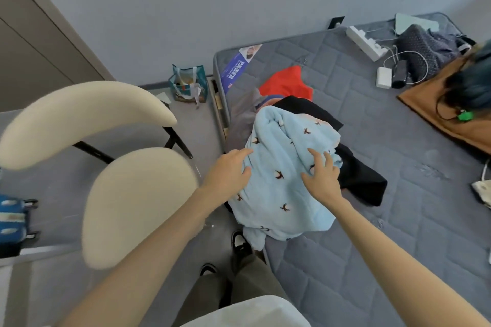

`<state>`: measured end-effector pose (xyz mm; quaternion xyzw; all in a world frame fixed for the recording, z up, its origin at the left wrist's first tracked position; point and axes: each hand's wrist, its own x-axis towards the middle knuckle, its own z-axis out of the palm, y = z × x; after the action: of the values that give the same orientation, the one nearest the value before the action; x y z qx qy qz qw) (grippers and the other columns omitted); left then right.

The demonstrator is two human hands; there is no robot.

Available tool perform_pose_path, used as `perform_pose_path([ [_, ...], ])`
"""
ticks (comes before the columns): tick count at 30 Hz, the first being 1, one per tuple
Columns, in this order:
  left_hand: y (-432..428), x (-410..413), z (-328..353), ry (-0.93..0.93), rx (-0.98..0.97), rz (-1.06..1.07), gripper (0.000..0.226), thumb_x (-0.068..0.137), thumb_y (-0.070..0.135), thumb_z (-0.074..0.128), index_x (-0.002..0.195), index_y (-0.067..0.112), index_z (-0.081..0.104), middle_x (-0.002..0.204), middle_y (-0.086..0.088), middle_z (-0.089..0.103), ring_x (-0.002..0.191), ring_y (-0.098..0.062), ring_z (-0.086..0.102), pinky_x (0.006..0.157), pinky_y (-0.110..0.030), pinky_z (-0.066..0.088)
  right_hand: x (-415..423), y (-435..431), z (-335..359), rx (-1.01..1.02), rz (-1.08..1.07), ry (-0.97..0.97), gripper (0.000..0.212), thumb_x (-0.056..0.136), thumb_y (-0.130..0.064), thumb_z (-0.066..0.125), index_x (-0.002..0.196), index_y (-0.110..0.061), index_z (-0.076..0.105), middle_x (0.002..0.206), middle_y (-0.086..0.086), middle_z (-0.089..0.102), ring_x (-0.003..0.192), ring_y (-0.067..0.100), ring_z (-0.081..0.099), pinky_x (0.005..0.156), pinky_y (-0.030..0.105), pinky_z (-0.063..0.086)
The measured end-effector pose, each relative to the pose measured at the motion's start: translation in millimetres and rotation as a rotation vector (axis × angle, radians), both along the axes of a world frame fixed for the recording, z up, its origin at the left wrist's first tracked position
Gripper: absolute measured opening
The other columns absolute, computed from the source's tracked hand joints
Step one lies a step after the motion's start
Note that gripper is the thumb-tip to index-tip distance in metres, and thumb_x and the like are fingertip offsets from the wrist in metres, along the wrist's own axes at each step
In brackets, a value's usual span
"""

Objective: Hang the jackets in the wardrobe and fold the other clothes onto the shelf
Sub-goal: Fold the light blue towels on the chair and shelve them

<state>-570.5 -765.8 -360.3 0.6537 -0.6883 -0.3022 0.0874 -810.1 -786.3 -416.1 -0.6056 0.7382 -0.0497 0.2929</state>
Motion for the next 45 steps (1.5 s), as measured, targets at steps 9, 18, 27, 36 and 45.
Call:
perform_pose_path([
  [9, -40, -22, -40, -0.026, 0.172, 0.011, 0.049, 0.101, 0.026, 0.039, 0.149, 0.024, 0.032, 0.149, -0.001, 0.039, 0.125, -0.022, 0.048, 0.097, -0.042, 0.044, -23, -59, -61, 0.201, -0.016, -0.065, 0.095, 0.081, -0.043, 0.072, 0.148, -0.046, 0.006, 0.155, 0.015, 0.009, 0.130, 0.039, 0.035, 0.103, 0.050, 0.038],
  [18, -37, -23, -61, -0.038, 0.247, 0.049, 0.049, 0.101, 0.026, 0.038, 0.149, 0.023, 0.030, 0.149, -0.003, 0.038, 0.123, -0.023, 0.048, 0.093, -0.040, 0.046, -24, -74, -65, -0.056, 0.152, -0.031, 0.029, 0.085, 0.000, 0.048, 0.113, -0.008, 0.055, 0.103, 0.013, 0.063, 0.092, 0.032, 0.057, 0.076, 0.036, 0.044],
  [27, -22, -12, -36, 0.103, 0.077, 0.140, 0.053, 0.100, 0.026, 0.046, 0.149, 0.028, 0.027, 0.144, -0.005, 0.043, 0.127, -0.023, 0.045, 0.096, -0.035, 0.042, 6, -66, 27, -0.302, 0.133, -0.441, 0.012, 0.090, -0.016, 0.061, 0.101, -0.019, 0.064, 0.099, -0.009, 0.066, 0.094, 0.011, 0.059, 0.085, 0.031, 0.047],
  [36, 26, 57, 25, 0.265, -0.123, 0.320, 0.068, 0.093, 0.041, 0.055, 0.151, 0.034, 0.019, 0.140, -0.002, 0.046, 0.121, -0.021, 0.050, 0.093, -0.042, 0.047, 134, -60, 194, -0.345, 0.486, -0.917, 0.025, 0.084, 0.006, 0.064, 0.106, -0.006, 0.065, 0.098, -0.005, 0.067, 0.090, 0.003, 0.060, 0.082, 0.021, 0.049],
  [45, 117, 159, 119, 0.499, -0.417, 0.648, 0.044, 0.079, 0.060, 0.051, 0.113, 0.052, 0.024, 0.109, 0.019, 0.055, 0.093, -0.006, 0.060, 0.067, -0.016, 0.048, 287, 17, 316, -0.354, 0.910, -1.065, 0.032, 0.086, 0.013, 0.052, 0.104, -0.011, 0.064, 0.096, -0.010, 0.066, 0.087, -0.004, 0.060, 0.080, 0.012, 0.045],
])
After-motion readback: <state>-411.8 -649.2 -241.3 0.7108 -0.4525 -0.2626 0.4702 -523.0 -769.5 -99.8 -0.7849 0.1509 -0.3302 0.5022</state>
